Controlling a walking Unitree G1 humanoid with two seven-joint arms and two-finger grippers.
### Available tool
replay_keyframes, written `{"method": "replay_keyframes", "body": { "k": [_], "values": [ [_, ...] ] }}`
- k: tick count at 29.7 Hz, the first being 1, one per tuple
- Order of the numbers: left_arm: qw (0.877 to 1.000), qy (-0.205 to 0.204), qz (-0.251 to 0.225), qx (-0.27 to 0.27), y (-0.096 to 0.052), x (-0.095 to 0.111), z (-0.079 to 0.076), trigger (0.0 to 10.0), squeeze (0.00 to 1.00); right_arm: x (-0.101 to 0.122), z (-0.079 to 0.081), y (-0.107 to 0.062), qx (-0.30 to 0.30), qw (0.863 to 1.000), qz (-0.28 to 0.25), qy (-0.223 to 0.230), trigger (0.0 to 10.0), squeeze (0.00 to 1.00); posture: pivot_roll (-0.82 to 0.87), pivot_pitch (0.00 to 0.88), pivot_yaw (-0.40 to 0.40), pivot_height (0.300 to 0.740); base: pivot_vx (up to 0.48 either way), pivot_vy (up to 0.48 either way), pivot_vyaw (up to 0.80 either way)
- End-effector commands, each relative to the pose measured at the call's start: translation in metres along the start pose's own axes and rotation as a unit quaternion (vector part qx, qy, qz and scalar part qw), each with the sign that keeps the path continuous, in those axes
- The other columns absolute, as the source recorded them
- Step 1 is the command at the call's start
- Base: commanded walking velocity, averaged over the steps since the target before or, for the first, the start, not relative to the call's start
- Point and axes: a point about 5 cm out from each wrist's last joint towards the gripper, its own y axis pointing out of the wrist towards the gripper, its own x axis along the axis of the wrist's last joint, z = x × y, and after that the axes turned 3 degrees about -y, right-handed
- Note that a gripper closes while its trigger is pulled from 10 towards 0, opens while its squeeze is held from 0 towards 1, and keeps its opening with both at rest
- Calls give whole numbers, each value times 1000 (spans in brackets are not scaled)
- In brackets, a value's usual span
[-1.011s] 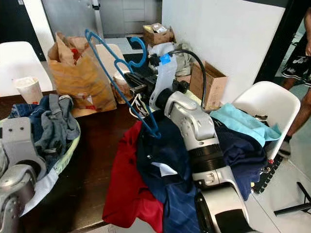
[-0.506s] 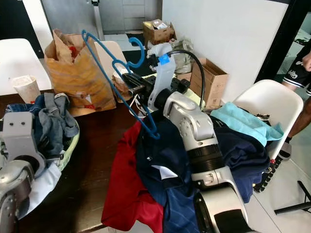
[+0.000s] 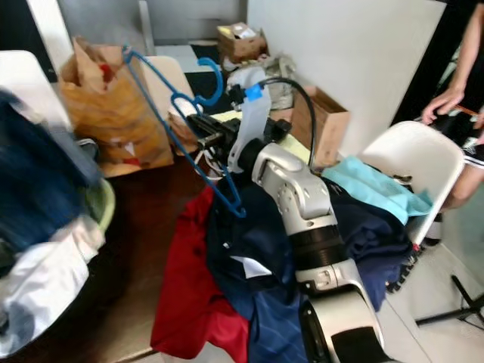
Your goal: Hang hanger
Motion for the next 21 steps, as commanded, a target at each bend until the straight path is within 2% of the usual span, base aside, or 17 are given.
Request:
{"method": "replay_keyframes", "body": {
  "k": [1, 2, 3, 5, 6, 7, 9, 11, 13, 16, 17, 18, 19, 20, 21],
  "values": [
    [995, 45, -77, 37, 5, 32, 13, 0, 0, 4, 1, 3, 6, 1000, -11, 5, 10000, 0, 94, 5, -57, 740, 0, 0, 0],
    [995, 45, -77, 37, 5, 32, 13, 0, 0, 4, 1, 3, 6, 1000, -11, 5, 10000, 0, 94, 5, -57, 740, 0, 0, 0],
    [987, 85, -120, 63, 8, 52, 23, 0, 0, 4, 2, 3, 8, 1000, -12, 5, 10000, 0, 95, 0, -56, 740, 0, 0, 0],
    [987, 85, -120, 63, 8, 52, 23, 0, 0, 4, 2, 3, 8, 1000, -12, 5, 10000, 0, 95, 0, -56, 740, 0, 0, 0],
    [980, 109, -143, 82, 9, 62, 29, 0, 0, 4, 2, 4, 9, 1000, -12, 6, 10000, 0, 93, 0, -54, 740, 0, 0, 0],
    [980, 109, -143, 82, 9, 62, 29, 0, 0, 4, 2, 4, 9, 1000, -12, 6, 10000, 0, 93, 0, -54, 740, 0, 0, 0],
    [972, 139, -153, 113, 9, 65, 40, 0, 0, 5, 2, 4, 9, 1000, -14, 5, 10000, 0, 88, 1, -50, 740, 0, 0, 0],
    [972, 139, -153, 113, 9, 65, 40, 0, 0, 5, 2, 4, 9, 1000, -14, 5, 10000, 0, 88, 1, -50, 740, 0, 0, 0],
    [961, 174, -174, 125, 7, 74, 40, 0, 0, 6, 0, 3, 7, 1000, -15, 5, 10000, 0, 86, 2, -51, 740, 0, 0, 0],
    [962, 190, -169, 101, 8, 72, 31, 0, 0, 6, -1, 2, 5, 1000, -14, 5, 10000, 0, 89, 3, -50, 740, 0, 0, 0],
    [975, 166, -138, 61, 9, 56, 18, 0, 0, 6, -2, 2, 4, 1000, -13, 4, 10000, 0, 88, 5, -48, 740, 0, 0, 0],
    [982, 146, -115, 31, 10, 44, 9, 0, 0, 6, -2, 2, 3, 1000, -12, 4, 10000, 0, 88, 5, -48, 740, 0, 0, 0],
    [982, 146, -115, 31, 10, 44, 9, 0, 0, 6, -2, 2, 3, 1000, -12, 4, 10000, 0, 88, 5, -48, 740, 0, 0, 0],
    [991, 113, -67, -38, 7, 18, -15, 0, 0, 5, -2, 2, 4, 1000, -9, 1, 10000, 0, 86, 7, -47, 740, 0, 0, 0],
    [978, 51, 30, -202, -15, -34, -69, 0, 0, 2, -2, 2, 4, 1000, 0, -5, 10000, 0, 86, 8, -47, 740, 0, 0, 0]
  ]
}}
